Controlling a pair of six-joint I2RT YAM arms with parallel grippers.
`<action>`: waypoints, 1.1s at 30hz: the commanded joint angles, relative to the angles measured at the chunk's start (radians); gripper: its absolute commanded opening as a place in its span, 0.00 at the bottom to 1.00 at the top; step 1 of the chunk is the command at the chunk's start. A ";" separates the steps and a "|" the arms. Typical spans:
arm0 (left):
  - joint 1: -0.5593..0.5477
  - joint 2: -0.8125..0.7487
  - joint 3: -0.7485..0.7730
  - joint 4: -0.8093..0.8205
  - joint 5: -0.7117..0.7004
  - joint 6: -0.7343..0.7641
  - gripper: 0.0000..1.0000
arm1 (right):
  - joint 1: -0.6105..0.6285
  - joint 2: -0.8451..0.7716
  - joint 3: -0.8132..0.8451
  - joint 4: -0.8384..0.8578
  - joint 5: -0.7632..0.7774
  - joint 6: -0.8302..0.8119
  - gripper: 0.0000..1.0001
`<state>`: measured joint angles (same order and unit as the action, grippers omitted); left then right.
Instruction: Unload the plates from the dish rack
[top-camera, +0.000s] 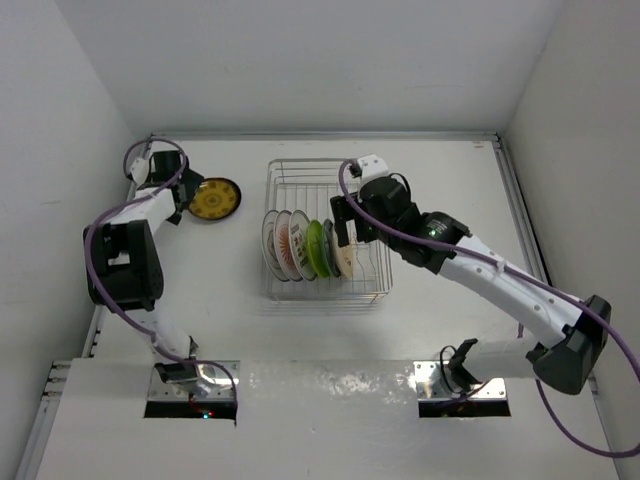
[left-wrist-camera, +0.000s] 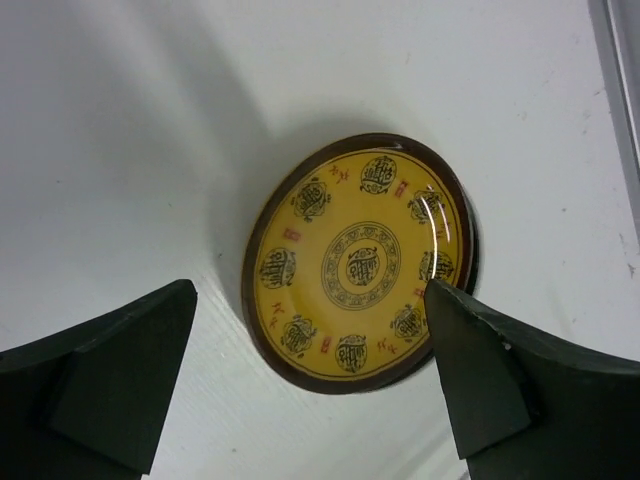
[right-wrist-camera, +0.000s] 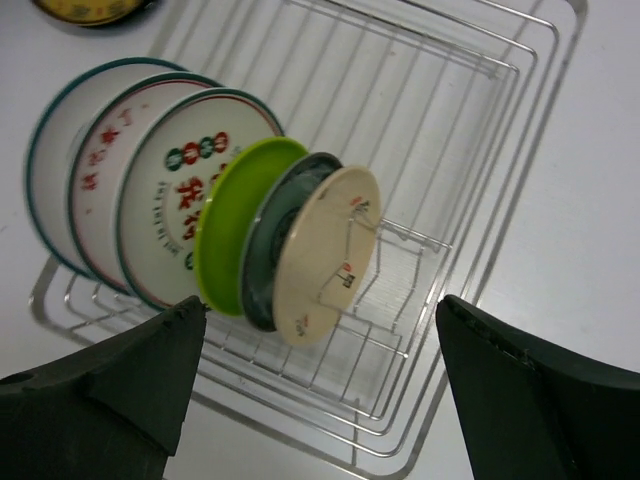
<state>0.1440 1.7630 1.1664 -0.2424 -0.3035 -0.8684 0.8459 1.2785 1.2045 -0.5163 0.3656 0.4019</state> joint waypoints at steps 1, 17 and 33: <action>0.009 -0.092 0.082 -0.102 -0.020 0.011 0.95 | -0.053 0.031 0.023 0.001 -0.027 0.084 0.91; 0.005 -0.826 -0.095 -0.210 0.294 0.422 0.98 | -0.064 0.251 0.009 0.128 -0.042 0.166 0.47; 0.003 -0.904 -0.243 -0.218 0.308 0.473 0.98 | -0.062 0.355 0.004 0.148 -0.002 0.256 0.15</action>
<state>0.1440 0.8589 0.9211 -0.4946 -0.0132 -0.4206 0.7876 1.6497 1.2045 -0.4004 0.3286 0.6197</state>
